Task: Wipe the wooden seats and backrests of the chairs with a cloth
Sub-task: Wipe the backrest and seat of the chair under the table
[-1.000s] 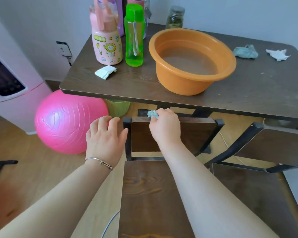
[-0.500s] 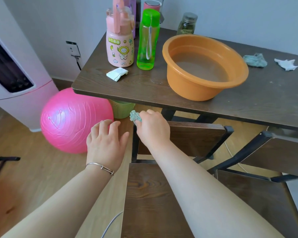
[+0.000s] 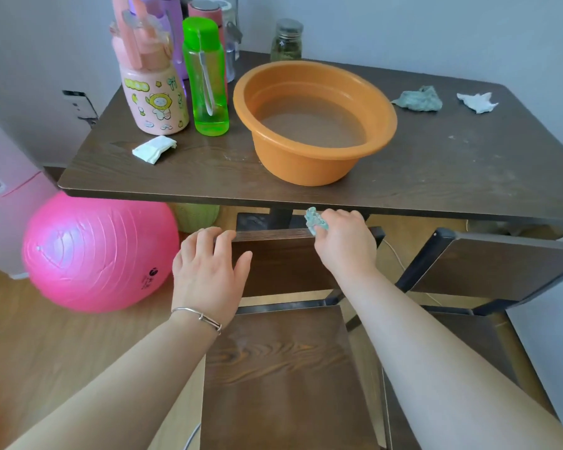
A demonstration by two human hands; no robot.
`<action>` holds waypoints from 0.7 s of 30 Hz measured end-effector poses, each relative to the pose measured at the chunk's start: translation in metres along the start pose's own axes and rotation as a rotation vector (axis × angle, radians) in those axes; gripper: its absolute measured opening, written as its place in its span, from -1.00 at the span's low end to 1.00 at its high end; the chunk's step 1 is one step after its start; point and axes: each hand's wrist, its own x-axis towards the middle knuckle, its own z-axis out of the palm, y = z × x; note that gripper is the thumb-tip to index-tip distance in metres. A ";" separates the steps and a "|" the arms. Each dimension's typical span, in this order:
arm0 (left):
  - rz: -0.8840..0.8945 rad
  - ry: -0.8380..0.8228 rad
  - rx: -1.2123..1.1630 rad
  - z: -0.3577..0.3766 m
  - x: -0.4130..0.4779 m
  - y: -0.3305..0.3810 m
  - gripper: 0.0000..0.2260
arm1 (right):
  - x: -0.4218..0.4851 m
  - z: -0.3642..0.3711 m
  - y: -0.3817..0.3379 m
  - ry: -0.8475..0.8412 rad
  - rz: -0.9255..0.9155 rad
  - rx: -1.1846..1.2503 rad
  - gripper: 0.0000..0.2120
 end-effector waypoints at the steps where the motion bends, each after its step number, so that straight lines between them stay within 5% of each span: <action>1: 0.016 -0.002 -0.001 0.003 -0.001 0.006 -0.57 | 0.002 -0.003 0.014 0.003 0.036 -0.015 -0.67; 8: 0.125 0.016 0.069 0.012 -0.004 0.024 -0.59 | 0.019 -0.020 0.087 -0.008 0.247 -0.016 -0.75; 14: 0.035 0.054 0.058 0.006 -0.002 -0.006 -0.60 | 0.010 -0.012 0.076 0.029 0.380 0.128 -0.76; 21: -0.096 0.049 0.049 -0.006 -0.009 -0.046 -0.58 | -0.005 0.007 -0.034 0.000 0.126 0.159 -0.73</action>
